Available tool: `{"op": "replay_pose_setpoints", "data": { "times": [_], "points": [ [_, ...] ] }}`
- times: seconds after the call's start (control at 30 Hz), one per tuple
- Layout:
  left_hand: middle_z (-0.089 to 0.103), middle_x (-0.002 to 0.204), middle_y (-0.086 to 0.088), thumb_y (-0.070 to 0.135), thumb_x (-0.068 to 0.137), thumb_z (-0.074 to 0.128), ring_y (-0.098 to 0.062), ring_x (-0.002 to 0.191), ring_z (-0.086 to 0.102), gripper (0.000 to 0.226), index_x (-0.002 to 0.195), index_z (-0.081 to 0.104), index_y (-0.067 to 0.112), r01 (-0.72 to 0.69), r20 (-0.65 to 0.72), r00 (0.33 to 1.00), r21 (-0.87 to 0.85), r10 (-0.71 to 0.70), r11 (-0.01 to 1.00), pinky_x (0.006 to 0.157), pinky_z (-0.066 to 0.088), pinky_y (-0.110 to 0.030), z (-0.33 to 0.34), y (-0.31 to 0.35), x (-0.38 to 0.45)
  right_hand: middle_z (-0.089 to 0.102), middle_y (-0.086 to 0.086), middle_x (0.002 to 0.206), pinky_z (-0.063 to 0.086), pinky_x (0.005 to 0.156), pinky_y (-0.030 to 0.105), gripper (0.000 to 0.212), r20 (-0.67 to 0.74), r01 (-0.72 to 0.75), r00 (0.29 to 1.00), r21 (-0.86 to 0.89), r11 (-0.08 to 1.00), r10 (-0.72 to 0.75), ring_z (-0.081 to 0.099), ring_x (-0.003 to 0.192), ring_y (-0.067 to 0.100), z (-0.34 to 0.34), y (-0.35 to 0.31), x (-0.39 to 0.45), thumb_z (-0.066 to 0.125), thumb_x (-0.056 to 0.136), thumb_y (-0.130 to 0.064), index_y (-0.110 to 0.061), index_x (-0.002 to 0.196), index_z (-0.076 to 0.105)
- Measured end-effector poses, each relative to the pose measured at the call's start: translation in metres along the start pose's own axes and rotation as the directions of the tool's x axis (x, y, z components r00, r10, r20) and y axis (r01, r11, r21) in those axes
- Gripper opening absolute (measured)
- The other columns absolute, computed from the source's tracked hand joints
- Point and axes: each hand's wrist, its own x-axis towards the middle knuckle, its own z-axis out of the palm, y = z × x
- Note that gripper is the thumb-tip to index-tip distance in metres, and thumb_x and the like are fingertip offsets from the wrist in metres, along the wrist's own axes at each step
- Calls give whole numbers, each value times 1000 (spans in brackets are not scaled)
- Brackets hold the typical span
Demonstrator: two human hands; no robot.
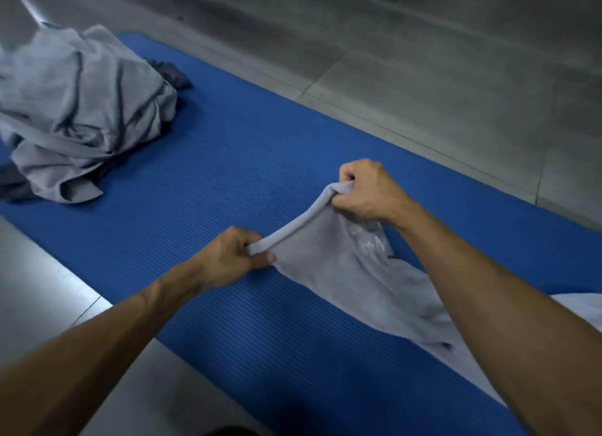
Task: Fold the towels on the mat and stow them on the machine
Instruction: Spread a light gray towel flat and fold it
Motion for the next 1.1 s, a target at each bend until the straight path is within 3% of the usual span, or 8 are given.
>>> {"op": "replay_pose_setpoints", "data": {
  "times": [0.17,0.33,0.5,0.63,0.73,0.9,1.03,1.1],
  "points": [
    [57,50,-3,15,98,54,-14,48,59,24,80,61,-1,136,-247,927,-481,-283,866,54,51,-28,-16,-6,-1,46,-8,66,38,75,38,22,-253,166,938,-275,947,-237,46,71,22,19,-29,39,59,83,-16,-21,72,41],
    [64,79,-5,23,82,59,-23,79,62,4,82,59,20,516,-341,838,242,-426,822,64,46,-31,-38,-41,-16,63,-4,113,46,96,40,32,363,199,915,-31,979,-175,58,105,17,85,-35,48,62,85,-27,-26,117,57],
    [50,104,3,48,86,54,-19,100,52,37,114,55,24,416,-423,873,384,-244,824,69,43,-35,-11,-47,1,69,9,114,48,93,40,24,-132,-46,990,-41,998,40,60,110,31,66,-1,92,48,96,-18,-13,112,65],
    [56,109,-1,42,92,46,-23,102,52,35,117,56,20,406,-485,861,466,-157,786,85,40,-37,-4,-52,28,50,14,128,38,97,43,41,130,-134,977,-243,961,169,43,123,36,68,7,104,57,91,-46,-12,114,58],
    [57,102,0,35,94,42,-21,98,52,26,109,57,18,350,-488,863,393,-130,850,75,47,-36,-4,-56,28,51,-2,111,36,82,33,18,203,150,975,-297,943,-92,48,111,26,91,2,97,69,81,-32,-21,92,60],
    [54,72,4,34,98,40,-21,67,53,11,96,44,23,354,-549,817,233,-178,906,60,40,-34,-9,-60,25,55,4,89,33,65,35,16,-245,281,898,-322,904,-366,52,83,29,81,-17,110,60,74,-3,-14,69,50],
    [58,76,2,37,95,42,-23,73,57,19,101,51,21,406,-496,836,270,-236,873,63,44,-35,-17,-70,20,52,-1,136,38,99,38,22,272,364,917,-276,889,-291,49,122,26,101,-7,108,60,88,-37,-21,97,73],
    [62,83,1,37,94,43,-25,81,60,23,110,52,23,418,-479,840,267,-257,868,68,48,-37,-18,-72,17,57,0,134,37,90,25,29,241,207,953,-65,976,-186,51,123,21,96,-9,109,56,94,-35,-16,87,76]
  ]
}}
